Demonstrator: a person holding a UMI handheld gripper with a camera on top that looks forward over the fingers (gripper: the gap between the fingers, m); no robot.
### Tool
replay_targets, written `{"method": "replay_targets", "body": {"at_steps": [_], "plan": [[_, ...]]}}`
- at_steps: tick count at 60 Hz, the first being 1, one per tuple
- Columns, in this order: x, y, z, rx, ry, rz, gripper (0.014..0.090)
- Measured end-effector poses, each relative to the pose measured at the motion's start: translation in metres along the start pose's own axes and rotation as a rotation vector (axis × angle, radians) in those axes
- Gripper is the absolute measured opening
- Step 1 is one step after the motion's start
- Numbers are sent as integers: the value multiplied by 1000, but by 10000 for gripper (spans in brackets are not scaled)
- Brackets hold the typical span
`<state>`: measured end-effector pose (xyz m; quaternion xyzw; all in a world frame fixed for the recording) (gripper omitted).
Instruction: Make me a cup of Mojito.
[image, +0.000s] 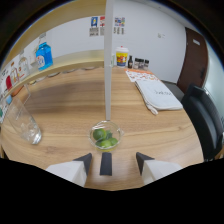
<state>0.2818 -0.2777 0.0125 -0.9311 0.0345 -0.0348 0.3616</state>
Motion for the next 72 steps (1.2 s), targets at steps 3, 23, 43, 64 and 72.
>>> {"method": "replay_targets", "body": {"at_steps": [3, 23, 43, 64, 72], "plan": [[-1, -9, -10, 29, 8, 4, 858], [-88, -91, -127, 326, -50, 66, 854], [-205, -55, -142, 295, -113, 59, 854], [-248, -139, -147, 378, -153, 60, 855], [-252, -189, -131, 416, -147, 55, 853]]}}
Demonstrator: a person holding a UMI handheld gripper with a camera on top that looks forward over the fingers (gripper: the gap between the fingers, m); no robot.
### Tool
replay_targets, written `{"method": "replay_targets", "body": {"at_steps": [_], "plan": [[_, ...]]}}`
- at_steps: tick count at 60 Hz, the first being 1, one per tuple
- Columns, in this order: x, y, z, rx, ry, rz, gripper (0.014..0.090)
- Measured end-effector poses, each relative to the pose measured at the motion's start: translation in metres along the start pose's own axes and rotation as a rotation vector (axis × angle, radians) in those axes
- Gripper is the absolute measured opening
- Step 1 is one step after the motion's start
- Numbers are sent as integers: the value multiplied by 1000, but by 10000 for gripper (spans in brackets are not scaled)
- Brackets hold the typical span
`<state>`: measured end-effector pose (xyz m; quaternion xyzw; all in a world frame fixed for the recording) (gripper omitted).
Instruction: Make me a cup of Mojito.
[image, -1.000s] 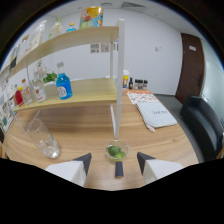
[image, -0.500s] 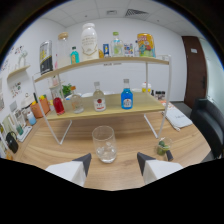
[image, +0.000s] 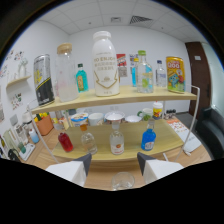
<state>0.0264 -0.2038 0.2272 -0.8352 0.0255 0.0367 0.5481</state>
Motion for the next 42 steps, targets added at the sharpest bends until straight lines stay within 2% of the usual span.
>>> {"method": "replay_targets", "body": {"at_steps": [10, 14, 25, 32, 42], "plan": [[0, -9, 50, -37, 23, -47, 836], [2, -7, 66, -49, 35, -54, 790], [13, 6, 95, -89, 69, -54, 543], [15, 8, 101, -95, 66, -40, 356], [14, 8, 99, -93, 66, -42, 346]]}}
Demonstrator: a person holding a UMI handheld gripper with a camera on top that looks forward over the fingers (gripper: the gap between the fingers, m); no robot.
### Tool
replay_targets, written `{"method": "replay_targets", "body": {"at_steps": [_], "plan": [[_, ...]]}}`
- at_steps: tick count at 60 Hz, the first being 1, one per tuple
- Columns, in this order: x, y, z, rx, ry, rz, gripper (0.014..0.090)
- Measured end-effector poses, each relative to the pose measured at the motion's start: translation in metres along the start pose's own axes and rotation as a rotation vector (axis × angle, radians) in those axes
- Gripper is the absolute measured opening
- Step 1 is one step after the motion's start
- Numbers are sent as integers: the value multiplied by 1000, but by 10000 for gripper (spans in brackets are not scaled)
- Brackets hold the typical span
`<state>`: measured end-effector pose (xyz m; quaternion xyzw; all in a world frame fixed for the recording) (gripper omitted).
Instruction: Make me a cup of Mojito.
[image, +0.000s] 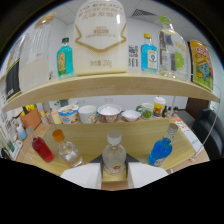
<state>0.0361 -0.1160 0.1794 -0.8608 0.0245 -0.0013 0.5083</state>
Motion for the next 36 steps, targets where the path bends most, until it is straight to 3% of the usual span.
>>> {"method": "replay_targets", "body": {"at_steps": [18, 27, 36], "plan": [[4, -12, -45, 39, -65, 80, 335], [37, -2, -71, 55, -21, 78, 334], [74, 38, -77, 11, 46, 41, 333]]}}
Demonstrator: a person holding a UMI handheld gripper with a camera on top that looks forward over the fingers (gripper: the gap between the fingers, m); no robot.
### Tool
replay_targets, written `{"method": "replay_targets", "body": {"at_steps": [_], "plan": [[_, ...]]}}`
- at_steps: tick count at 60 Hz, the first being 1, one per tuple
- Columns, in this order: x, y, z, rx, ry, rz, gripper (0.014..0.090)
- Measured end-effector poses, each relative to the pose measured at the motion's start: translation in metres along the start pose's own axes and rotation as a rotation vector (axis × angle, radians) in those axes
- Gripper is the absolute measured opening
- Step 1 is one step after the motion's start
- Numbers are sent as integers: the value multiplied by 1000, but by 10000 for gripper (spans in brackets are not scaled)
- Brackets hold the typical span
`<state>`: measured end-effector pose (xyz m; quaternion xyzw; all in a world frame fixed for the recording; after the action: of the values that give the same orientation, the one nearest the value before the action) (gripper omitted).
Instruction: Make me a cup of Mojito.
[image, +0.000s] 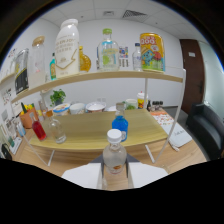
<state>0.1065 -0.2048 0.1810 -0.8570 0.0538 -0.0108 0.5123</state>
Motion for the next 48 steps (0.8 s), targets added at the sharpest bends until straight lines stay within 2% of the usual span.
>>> {"method": "replay_targets", "body": {"at_steps": [10, 22, 29, 36, 48], "plan": [[27, 29, 2, -23, 71, -135, 332], [46, 21, 2, -5, 193, -542, 333], [47, 7, 4, 25, 265, -860, 334], [41, -13, 5, 87, 342, -1190, 331], [29, -22, 11, 118, 397, -1612, 333]]}}
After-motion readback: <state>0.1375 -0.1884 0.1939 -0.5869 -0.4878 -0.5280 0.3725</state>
